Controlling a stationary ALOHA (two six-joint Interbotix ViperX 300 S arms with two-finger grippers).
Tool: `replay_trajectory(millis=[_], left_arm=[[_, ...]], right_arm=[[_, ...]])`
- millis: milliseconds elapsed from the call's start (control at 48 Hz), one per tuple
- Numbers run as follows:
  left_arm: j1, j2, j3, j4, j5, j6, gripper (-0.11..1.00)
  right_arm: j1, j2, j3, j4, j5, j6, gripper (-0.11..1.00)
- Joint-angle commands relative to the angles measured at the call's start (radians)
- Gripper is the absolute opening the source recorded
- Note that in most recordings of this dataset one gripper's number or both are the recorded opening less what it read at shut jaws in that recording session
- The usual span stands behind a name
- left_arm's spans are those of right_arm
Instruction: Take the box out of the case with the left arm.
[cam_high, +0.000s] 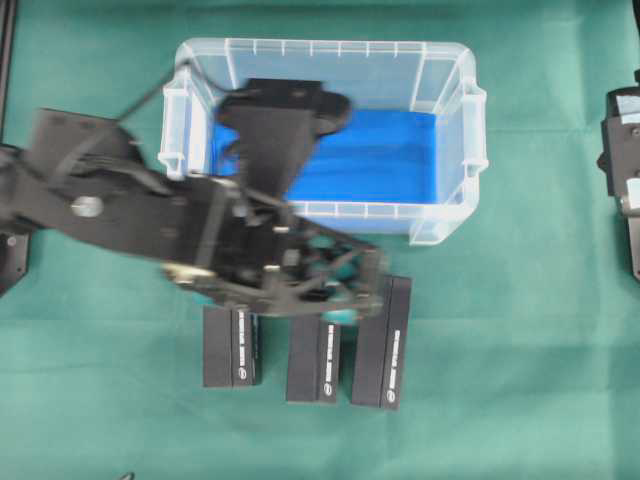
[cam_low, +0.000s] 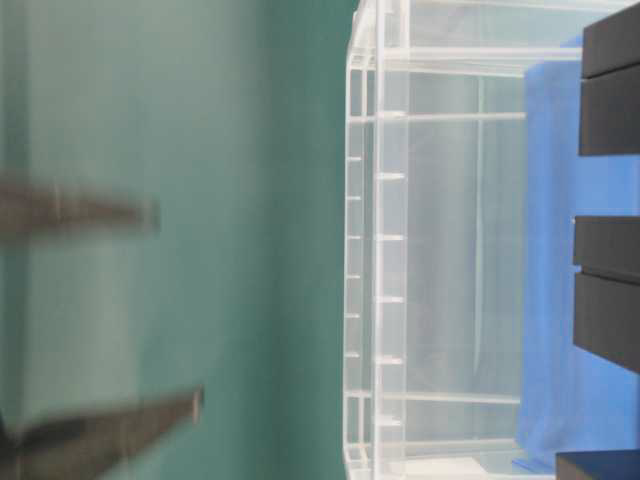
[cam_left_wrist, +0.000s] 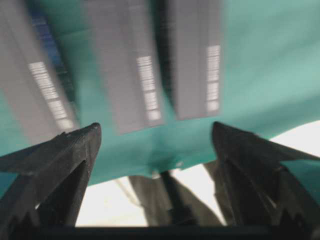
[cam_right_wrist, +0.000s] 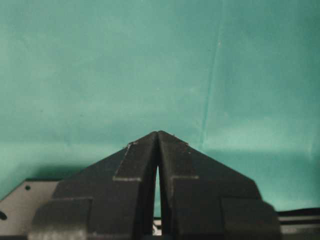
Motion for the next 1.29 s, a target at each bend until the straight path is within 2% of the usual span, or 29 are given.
replay_trajectory(millis=[0, 167, 375, 687, 895, 1270], left_arm=[[-0.012, -0.117, 0.087, 0.002, -0.002, -0.008, 0.91], [-0.025, -0.244, 0.245, 0.002, -0.005, -0.04, 0.91], [-0.058, -0.394, 0.43, 0.002, -0.026, -0.044, 0.91], [-0.086, -0.563, 0.603, 0.002, -0.064, -0.057, 0.91], [-0.089, -0.637, 0.661, 0.003, -0.063, -0.058, 0.91], [-0.055, -0.627, 0.653, 0.008, -0.057, -0.049, 0.91]], right_arm=[[-0.002, 0.002, -0.011, -0.003, -0.002, 0.002, 0.03], [-0.002, 0.002, -0.011, -0.003, -0.002, 0.002, 0.03], [-0.002, 0.002, -0.011, -0.003, -0.002, 0.003, 0.03], [-0.002, 0.002, -0.011, -0.003, 0.026, 0.005, 0.03], [-0.002, 0.002, -0.011, -0.003, 0.028, 0.006, 0.03], [-0.002, 0.002, -0.011, -0.003, 0.028, 0.006, 0.03]])
